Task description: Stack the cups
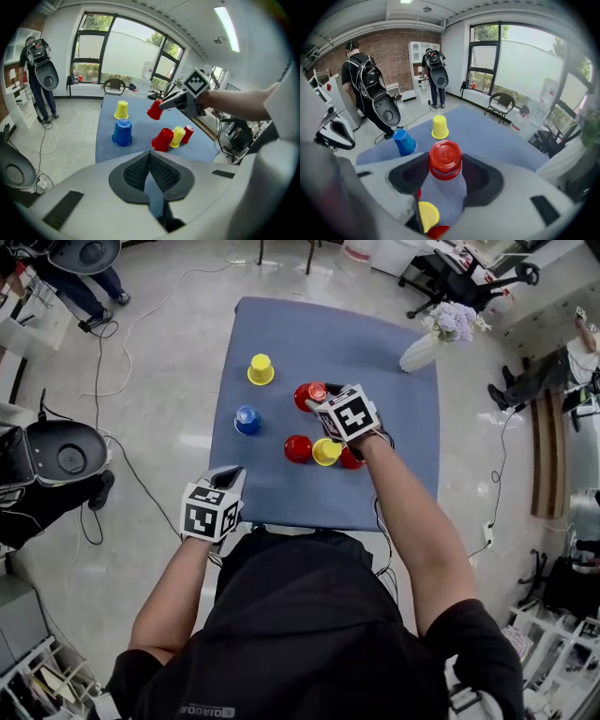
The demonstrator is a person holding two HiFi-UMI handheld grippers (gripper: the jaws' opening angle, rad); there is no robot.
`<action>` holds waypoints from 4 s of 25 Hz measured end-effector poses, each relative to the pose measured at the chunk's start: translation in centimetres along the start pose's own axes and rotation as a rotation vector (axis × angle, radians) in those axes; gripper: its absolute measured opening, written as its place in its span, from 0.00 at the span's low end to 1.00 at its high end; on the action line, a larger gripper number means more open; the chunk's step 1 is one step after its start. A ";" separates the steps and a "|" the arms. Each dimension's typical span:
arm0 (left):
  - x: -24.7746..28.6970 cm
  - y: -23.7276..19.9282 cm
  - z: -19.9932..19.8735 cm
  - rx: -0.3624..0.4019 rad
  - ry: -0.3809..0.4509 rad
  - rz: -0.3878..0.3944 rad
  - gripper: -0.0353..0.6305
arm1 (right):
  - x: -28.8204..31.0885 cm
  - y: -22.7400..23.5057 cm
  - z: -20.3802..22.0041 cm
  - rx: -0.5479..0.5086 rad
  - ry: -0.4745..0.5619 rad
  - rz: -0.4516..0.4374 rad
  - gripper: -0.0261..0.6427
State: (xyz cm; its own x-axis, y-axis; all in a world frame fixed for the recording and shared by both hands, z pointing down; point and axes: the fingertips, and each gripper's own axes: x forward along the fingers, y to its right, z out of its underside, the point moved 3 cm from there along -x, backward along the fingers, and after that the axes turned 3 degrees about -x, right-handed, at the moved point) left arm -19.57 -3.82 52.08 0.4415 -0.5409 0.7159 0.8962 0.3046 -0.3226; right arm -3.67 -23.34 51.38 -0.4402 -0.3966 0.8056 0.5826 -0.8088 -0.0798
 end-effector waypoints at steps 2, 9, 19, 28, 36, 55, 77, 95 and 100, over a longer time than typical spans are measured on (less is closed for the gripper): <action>0.0 0.6 -0.2 0.013 0.001 0.007 0.06 | -2.0 0.0 0.4 0.026 0.021 0.006 0.37; 0.8 1.8 -0.9 0.026 0.001 0.032 0.06 | -7.5 -0.5 3.9 0.072 0.030 0.004 0.37; 1.9 4.4 -2.0 0.071 -0.005 0.066 0.06 | -10.8 -1.3 8.3 0.039 -0.040 0.030 0.37; 2.7 5.4 -1.7 0.081 -0.010 0.081 0.06 | -11.0 -1.7 10.8 0.012 -0.122 0.038 0.37; 3.0 6.0 -0.9 0.084 -0.028 0.093 0.06 | -10.5 -2.0 11.2 0.012 -0.134 0.030 0.37; 2.8 6.3 -0.9 0.085 -0.036 0.095 0.06 | -10.8 -2.0 11.1 0.023 -0.115 0.020 0.38; 3.0 6.5 -1.1 0.093 -0.034 0.098 0.06 | -13.6 -2.3 12.0 0.036 -0.107 0.028 0.38; 3.2 7.8 -3.8 0.155 0.035 0.091 0.06 | -16.0 -3.2 17.0 0.439 0.228 0.092 0.04; 2.4 4.6 -5.0 0.159 0.085 -0.007 0.10 | -16.0 -3.9 17.4 0.417 0.219 0.092 0.04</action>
State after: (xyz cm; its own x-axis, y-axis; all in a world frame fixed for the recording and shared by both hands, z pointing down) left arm -14.19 -7.62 49.25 0.4431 -0.6059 0.6608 0.8842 0.4168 -0.2107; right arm 13.03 -6.28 48.99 -0.4816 -0.5766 0.6601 0.8306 -0.5405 0.1339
